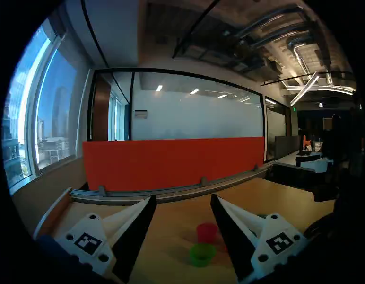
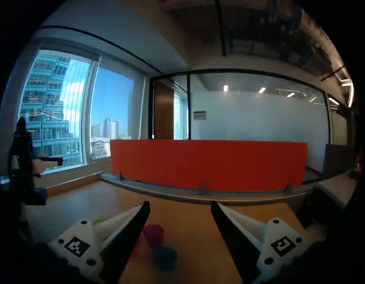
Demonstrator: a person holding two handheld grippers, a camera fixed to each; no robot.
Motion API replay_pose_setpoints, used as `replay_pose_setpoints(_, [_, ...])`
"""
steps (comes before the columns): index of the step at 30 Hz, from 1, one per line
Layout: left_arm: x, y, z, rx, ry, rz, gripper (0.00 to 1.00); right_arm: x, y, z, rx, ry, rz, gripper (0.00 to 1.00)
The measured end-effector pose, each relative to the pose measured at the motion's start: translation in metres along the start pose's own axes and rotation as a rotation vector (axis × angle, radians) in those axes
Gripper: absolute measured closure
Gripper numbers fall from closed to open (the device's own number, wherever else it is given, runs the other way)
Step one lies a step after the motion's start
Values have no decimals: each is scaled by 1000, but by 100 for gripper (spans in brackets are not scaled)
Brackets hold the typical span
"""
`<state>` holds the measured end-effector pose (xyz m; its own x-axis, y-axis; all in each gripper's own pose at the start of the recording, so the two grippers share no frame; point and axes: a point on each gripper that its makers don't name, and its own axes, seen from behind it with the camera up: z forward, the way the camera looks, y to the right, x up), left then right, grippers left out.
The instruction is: Pour water
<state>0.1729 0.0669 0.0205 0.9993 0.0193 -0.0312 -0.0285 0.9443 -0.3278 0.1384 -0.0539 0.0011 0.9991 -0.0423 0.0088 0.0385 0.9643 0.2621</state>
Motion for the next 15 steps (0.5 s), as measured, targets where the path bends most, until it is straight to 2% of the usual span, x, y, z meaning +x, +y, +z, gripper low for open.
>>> replay_pose_setpoints(8, [3,30,3,-149,-4,-14,16,4,-34,-4,191,-15,4,0])
replay_pose_setpoints(15, [-3,44,1,-235,-29,4,16,2,-48,-4,271,-47,-11,0])
